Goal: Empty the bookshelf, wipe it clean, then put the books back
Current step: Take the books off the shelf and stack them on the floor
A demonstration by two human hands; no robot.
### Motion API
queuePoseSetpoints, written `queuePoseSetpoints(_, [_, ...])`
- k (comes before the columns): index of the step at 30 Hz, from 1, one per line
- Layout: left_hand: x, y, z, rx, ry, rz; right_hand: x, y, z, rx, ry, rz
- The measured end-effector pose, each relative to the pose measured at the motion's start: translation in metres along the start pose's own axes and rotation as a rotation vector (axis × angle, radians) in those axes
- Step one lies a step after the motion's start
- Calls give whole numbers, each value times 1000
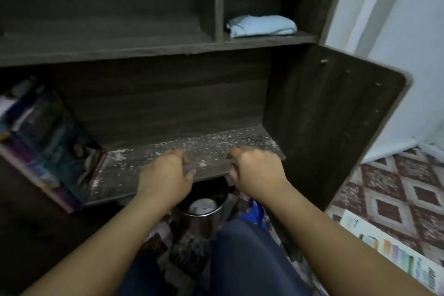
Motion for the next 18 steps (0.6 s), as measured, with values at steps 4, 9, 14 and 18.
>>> queuePoseSetpoints(4, [-79,-31,-5,88,-136,6,-66,1,43,-10,-125,29])
queuePoseSetpoints(9, [-147,-67,-14,229,-270,33,-139,3,88,14,-302,38])
queuePoseSetpoints(14, [-190,-92,-22,253,-410,90,-193,11,122,16,-421,89])
queuePoseSetpoints(18, [-211,-102,-22,271,-462,76,-225,23,139,-26,-498,126])
Point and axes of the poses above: each hand's wrist, its own z-axis towards the middle knuckle, its own y-axis out of the palm, x = y × z, the point moved 5 cm from there along z, towards the middle knuckle, and after that the axes turned 6 degrees about z, right-handed, at the moved point
